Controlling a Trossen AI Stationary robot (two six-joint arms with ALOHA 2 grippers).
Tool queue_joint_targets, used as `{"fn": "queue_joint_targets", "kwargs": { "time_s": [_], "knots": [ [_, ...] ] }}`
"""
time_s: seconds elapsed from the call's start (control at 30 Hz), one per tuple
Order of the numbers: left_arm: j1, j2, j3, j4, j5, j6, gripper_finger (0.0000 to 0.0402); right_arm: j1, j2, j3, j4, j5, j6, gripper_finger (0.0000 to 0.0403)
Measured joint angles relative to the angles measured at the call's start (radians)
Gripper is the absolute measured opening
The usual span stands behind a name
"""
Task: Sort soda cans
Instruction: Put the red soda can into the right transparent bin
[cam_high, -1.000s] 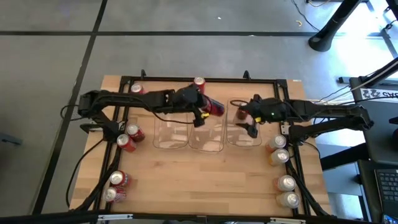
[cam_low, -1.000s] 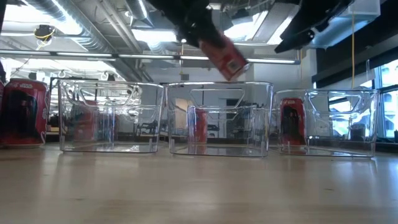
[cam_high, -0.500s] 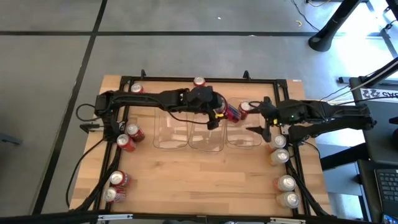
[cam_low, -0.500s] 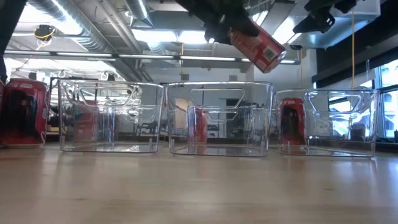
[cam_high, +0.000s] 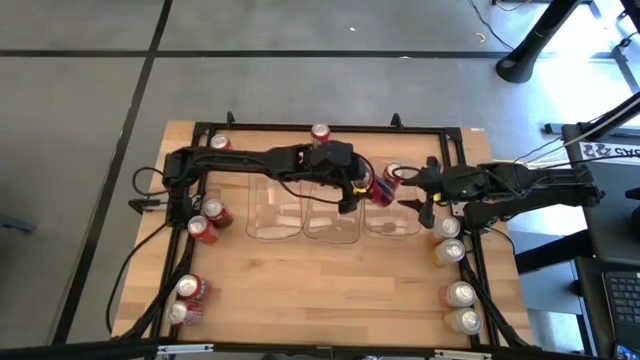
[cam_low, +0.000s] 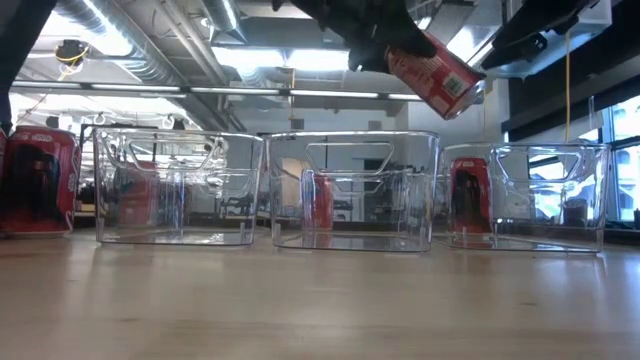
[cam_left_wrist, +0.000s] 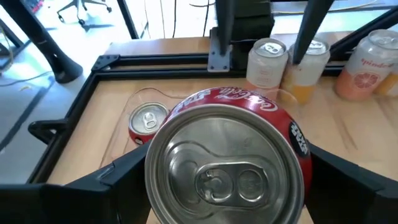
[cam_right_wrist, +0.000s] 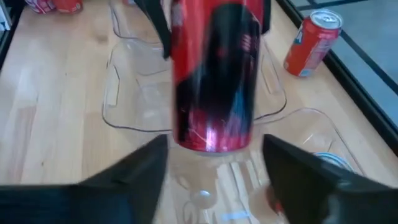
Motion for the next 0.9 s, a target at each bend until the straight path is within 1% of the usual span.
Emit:
{"fn": "queue_joint_targets", "kwargs": {
  "time_s": [0.1, 0.2, 0.23, 0.27, 0.3, 0.37, 0.47, 0.67, 0.8, 0.9],
  "knots": [
    [0.0, 0.004, -0.001, -0.006, 0.0, 0.003, 0.0311, 0.0, 0.001, -0.008, 0.016, 0.008, -0.006, 0.0144],
    [0.0, 0.006, -0.001, 0.009, 0.0, 0.004, 0.0311, 0.0, 0.001, -0.053, 0.059, 0.009, -0.029, 0.0055],
    [0.0, 0.006, -0.001, 0.009, 0.0, 0.005, 0.0311, 0.0, 0.001, -0.067, 0.07, 0.015, -0.032, 0.003],
    [0.0, 0.007, -0.001, 0.013, 0.0, 0.007, 0.0311, 0.0, 0.001, -0.079, 0.081, 0.03, -0.037, 0.0015],
    [0.0, 0.007, -0.001, 0.019, 0.0, 0.01, 0.0311, 0.0, 0.0, -0.089, 0.095, 0.049, -0.043, 0.001],
    [-0.001, 0.007, -0.001, 0.024, 0.001, 0.012, 0.0311, 0.0, 0.0, -0.103, 0.125, 0.069, -0.044, 0.002],
    [-0.001, 0.007, -0.001, 0.036, 0.021, 0.013, 0.031, 0.0, 0.0, -0.121, 0.152, 0.069, -0.048, 0.0028],
    [0.0, 0.008, -0.002, 0.079, 0.046, 0.019, 0.0307, 0.0, 0.0, -0.159, 0.189, 0.07, -0.047, 0.0004],
    [0.0, 0.008, -0.002, 0.103, 0.048, 0.016, 0.0305, 0.0, 0.0, -0.205, 0.264, 0.07, -0.047, 0.0012],
    [0.0, 0.015, -0.002, 0.124, 0.048, 0.015, 0.0305, 0.0, 0.0, -0.217, 0.28, 0.077, -0.048, 0.0013]
  ]
}}
